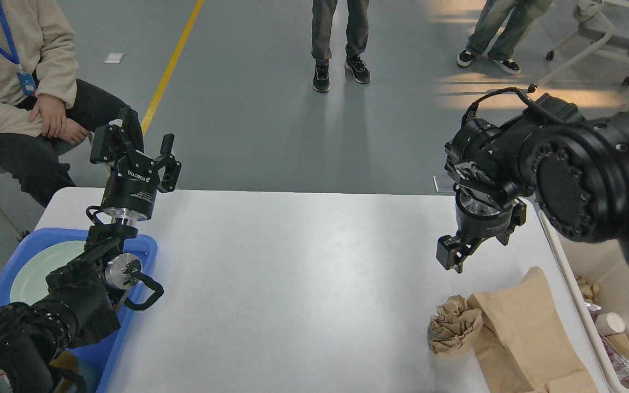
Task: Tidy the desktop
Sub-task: 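Bring the right gripper down over the brown paper bag, then grasp the brown paper bag with the right gripper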
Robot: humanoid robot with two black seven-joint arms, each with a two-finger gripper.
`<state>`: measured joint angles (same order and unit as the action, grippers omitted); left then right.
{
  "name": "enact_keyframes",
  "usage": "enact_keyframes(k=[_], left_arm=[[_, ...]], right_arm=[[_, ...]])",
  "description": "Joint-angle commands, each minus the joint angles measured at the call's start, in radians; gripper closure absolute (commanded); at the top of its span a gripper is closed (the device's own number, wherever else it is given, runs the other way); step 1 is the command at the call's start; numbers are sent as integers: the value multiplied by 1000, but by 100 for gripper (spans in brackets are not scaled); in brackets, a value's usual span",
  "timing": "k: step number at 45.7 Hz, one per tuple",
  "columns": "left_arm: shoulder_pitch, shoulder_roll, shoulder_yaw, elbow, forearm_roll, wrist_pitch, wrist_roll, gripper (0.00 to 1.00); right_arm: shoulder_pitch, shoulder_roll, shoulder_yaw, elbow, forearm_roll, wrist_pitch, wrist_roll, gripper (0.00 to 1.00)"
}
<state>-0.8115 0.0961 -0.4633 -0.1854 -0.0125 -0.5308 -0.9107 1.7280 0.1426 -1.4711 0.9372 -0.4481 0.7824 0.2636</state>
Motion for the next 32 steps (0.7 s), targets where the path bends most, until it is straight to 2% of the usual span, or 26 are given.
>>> enact_keyframes(k=[1,19,32], left_arm=[[0,1,0,0,-1,0,-1,4],[0,1,0,0,-1,0,1,4],[0,1,0,0,-1,0,0,4]], right_arm=[[-36,0,3,-1,0,-5,-1,1],[-168,-20,-1,-11,-3,-15,-3,3],[-223,-75,-5,-11,-4,-68,-4,3]])
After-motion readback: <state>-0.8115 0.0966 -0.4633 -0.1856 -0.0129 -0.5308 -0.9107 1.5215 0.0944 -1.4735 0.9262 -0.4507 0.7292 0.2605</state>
